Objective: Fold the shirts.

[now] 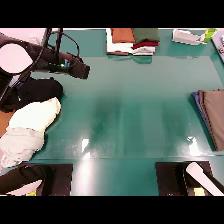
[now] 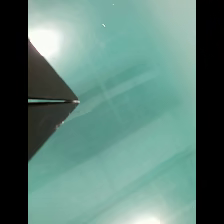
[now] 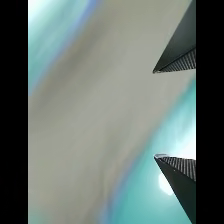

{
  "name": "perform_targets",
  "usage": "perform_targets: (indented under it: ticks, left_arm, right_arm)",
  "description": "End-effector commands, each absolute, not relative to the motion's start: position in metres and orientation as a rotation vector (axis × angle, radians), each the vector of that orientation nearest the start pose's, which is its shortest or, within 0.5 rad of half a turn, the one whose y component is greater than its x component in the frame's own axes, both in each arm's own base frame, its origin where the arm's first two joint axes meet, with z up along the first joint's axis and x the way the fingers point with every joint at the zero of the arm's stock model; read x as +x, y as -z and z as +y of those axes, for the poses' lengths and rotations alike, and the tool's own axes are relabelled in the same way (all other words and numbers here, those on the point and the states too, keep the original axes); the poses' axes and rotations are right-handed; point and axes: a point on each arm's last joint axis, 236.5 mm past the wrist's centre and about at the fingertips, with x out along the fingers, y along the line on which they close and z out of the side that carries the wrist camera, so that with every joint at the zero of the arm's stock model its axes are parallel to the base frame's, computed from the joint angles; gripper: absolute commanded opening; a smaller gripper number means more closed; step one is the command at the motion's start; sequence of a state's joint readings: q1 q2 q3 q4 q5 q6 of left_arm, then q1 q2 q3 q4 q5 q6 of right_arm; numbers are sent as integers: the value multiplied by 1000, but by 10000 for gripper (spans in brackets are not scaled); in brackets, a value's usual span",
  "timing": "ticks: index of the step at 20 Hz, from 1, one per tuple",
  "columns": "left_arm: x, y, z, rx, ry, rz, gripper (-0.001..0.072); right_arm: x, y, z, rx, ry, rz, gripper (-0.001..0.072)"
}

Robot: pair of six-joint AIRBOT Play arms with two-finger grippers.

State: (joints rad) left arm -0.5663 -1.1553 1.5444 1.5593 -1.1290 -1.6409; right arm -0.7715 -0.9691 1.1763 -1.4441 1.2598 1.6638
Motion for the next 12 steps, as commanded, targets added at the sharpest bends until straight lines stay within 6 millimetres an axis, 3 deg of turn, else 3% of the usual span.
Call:
perform_targets:
  ticks: [1,4,6,8,10,12]
  left_arm:
    - [369,-225,-237,130,523,719,25]
    - [369,-224,-237,132,521,720,25]
    - [365,-220,-234,139,518,745,24]
    - [365,-220,-234,140,518,746,25]
    - [366,-220,-235,139,519,742,24]
    - [366,-220,-235,139,519,742,25]
  right_arm:
    - [347,-153,-106,528,274,862,573]
    - [375,-148,1,374,-4,912,539]
    - [377,-132,62,277,-162,980,509]
    - [372,-113,108,219,-267,1045,485]
    - [365,-97,142,173,-340,1099,305]
    - [359,-84,162,135,-388,1140,21]
